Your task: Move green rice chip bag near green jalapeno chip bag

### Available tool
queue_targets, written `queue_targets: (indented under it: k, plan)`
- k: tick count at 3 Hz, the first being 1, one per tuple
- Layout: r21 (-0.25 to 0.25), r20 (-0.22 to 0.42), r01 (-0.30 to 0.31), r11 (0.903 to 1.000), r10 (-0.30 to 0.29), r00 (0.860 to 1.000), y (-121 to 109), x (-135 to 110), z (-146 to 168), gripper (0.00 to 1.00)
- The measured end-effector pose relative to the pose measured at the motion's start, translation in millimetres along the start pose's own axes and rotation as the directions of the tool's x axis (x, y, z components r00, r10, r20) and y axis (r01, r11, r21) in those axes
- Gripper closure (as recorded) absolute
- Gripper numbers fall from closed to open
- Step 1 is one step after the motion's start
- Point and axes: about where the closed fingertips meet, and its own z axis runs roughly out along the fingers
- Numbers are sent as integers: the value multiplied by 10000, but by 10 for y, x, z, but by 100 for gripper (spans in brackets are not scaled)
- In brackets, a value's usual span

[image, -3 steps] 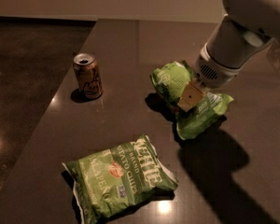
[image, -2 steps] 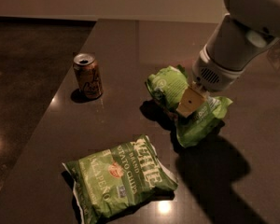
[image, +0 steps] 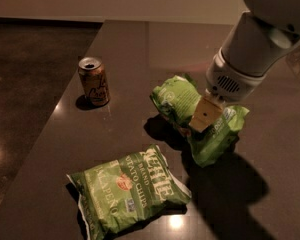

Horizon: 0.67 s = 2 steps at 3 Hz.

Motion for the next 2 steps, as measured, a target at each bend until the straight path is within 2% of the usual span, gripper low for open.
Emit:
queue_targets:
  k: [1,2]
  plan:
    - [-115,-90,256,9996,-257,9996,36,24,1,36]
    - [-87,-68,268,9996,-268,9996,39,13,-4,12]
